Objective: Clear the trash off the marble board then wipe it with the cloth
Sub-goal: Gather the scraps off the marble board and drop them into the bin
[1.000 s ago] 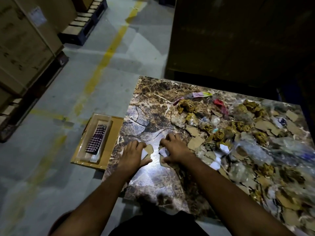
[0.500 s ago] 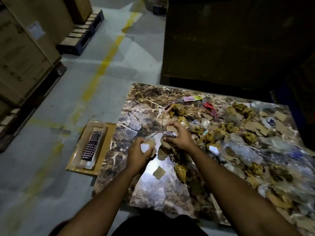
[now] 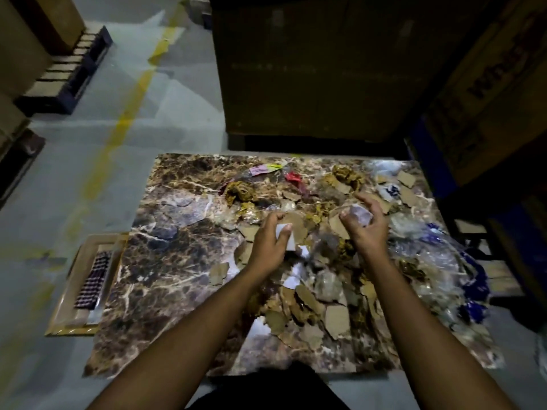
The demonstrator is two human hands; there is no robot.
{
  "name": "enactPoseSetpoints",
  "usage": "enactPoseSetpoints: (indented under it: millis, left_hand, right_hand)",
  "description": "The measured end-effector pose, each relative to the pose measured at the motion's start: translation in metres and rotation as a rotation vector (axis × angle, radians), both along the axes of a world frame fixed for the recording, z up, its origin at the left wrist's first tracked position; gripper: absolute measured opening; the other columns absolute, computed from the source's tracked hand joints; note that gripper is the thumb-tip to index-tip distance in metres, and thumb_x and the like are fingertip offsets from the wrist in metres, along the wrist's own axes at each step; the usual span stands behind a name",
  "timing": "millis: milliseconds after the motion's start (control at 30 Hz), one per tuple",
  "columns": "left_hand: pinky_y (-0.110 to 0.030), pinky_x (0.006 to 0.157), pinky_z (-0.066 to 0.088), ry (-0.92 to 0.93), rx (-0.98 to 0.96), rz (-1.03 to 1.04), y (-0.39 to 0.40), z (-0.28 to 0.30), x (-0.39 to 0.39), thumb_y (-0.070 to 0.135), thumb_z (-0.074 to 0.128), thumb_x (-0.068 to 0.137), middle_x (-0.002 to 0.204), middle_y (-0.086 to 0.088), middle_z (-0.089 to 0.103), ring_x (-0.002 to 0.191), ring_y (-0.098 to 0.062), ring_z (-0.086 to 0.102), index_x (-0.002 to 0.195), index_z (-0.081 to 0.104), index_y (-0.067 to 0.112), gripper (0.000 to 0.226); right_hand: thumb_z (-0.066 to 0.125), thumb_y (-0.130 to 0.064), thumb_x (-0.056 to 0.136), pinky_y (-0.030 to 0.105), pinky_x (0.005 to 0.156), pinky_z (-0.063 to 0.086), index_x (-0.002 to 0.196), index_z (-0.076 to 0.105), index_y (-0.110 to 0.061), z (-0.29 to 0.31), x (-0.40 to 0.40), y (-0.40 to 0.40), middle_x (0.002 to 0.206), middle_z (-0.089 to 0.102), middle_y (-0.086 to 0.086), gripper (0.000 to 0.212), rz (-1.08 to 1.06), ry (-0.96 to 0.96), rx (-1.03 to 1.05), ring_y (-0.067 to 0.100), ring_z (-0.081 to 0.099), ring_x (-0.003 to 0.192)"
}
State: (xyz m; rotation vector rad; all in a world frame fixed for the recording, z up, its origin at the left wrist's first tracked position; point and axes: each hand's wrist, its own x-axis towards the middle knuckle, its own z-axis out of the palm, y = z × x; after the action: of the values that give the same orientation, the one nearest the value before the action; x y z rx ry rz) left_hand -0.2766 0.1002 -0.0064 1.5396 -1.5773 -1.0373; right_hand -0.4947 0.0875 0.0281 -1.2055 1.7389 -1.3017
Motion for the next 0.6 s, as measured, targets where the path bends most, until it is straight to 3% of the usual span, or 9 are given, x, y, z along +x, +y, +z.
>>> enactPoseSetpoints:
  millis: [100,200,300,400,500,600]
  left_hand:
    - [-0.029,0.076,0.034,-0.068,0.088,-0.093,-0.008,-0.023,-0.038,0.031,0.046,0.107,0.119,-0.015,0.054,0.110,-0.031,0.054,0.124,0.048,0.004,0.032]
    - [-0.039,0.089,0.045,-0.132,0.123,-0.106,-0.011,-0.041,-0.058,0.031,0.047,0.106,0.127,-0.016,0.053,0.117,-0.035,0.053,0.129,0.046,0.006,0.035]
    - [-0.038,0.101,0.042,-0.158,0.050,-0.107,-0.012,-0.038,-0.064,0.024,0.048,0.106,0.141,-0.013,0.050,0.128,-0.031,0.047,0.141,0.045,0.009,0.038]
    - [-0.043,0.116,0.031,-0.270,-0.075,-0.212,-0.013,-0.041,-0.073,0.039,0.036,0.106,0.159,-0.004,0.035,0.144,-0.023,0.033,0.154,0.035,0.029,0.049]
    - [-0.053,0.121,0.014,-0.504,-0.030,-0.324,-0.009,-0.044,-0.080,0.063,0.024,0.102,0.169,0.006,0.007,0.154,-0.023,0.010,0.157,0.017,0.045,0.058]
    - [-0.065,0.119,0.016,-0.717,-0.026,-0.427,-0.002,-0.043,-0.089,0.070,0.017,0.098,0.169,0.010,0.004,0.154,-0.027,0.005,0.156,0.010,0.052,0.061]
  right_hand:
    - [0.077,-0.013,0.089,0.001,0.085,0.037,0.130,0.062,-0.012,-0.035,-0.005,0.010,0.134,0.058,0.000,0.044,0.135,0.178,0.089,0.016,0.053,0.125]
    - [0.072,-0.029,0.094,0.021,0.092,0.039,0.136,0.059,-0.017,-0.068,-0.003,0.013,0.136,0.058,0.008,0.046,0.180,0.349,0.148,0.027,0.054,0.124]
    - [0.065,-0.035,0.097,0.042,0.102,0.039,0.146,0.051,-0.022,-0.090,-0.004,0.014,0.136,0.048,0.012,0.053,0.201,0.492,0.226,0.031,0.047,0.123]
    - [0.060,-0.032,0.097,0.056,0.111,0.032,0.150,0.045,-0.026,-0.105,-0.013,0.013,0.142,0.044,0.011,0.055,0.310,0.713,0.292,0.033,0.038,0.133]
    - [0.050,-0.037,0.102,0.055,0.118,0.020,0.156,0.033,-0.027,-0.106,-0.013,0.012,0.156,0.035,0.006,0.058,0.378,0.797,0.362,0.028,0.025,0.145]
    - [0.040,-0.049,0.104,0.054,0.122,0.007,0.161,0.018,-0.030,-0.102,-0.010,0.008,0.165,0.019,0.002,0.063,0.441,0.789,0.446,0.026,0.011,0.153]
